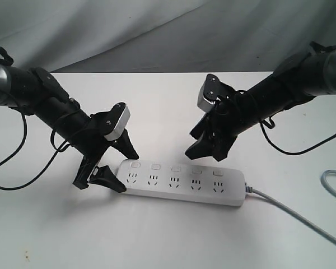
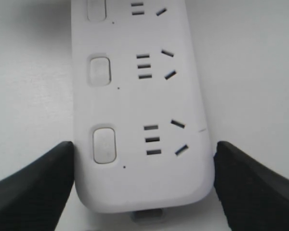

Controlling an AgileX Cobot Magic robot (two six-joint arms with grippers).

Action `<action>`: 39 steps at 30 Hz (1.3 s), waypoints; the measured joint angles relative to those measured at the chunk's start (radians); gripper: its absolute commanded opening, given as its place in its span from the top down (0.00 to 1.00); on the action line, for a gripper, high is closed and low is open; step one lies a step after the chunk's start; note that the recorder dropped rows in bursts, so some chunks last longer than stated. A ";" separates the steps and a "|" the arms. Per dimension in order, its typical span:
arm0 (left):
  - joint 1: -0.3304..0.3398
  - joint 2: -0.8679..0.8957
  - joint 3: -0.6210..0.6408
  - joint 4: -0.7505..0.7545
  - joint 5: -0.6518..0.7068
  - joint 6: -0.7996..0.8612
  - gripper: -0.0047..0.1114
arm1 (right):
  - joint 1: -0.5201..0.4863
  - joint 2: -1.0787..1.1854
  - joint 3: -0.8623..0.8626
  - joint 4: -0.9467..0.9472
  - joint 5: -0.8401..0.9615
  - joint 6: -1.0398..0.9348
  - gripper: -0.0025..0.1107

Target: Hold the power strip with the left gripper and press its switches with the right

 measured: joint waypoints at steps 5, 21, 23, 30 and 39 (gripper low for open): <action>0.000 0.000 0.000 0.000 0.000 0.000 0.66 | 0.000 0.000 0.027 -0.010 -0.003 0.002 0.46; 0.000 0.000 0.000 0.000 0.000 0.000 0.66 | 0.000 0.000 0.066 -0.033 -0.089 0.004 0.46; 0.000 0.000 0.000 0.000 0.000 0.000 0.66 | 0.000 0.000 0.066 -0.035 -0.089 0.004 0.46; 0.000 0.000 0.000 0.000 0.000 0.000 0.66 | 0.002 0.000 0.066 -0.035 -0.089 0.008 0.46; 0.000 0.000 0.000 0.000 0.000 0.000 0.66 | 0.019 -0.002 0.066 -0.060 -0.100 0.038 0.46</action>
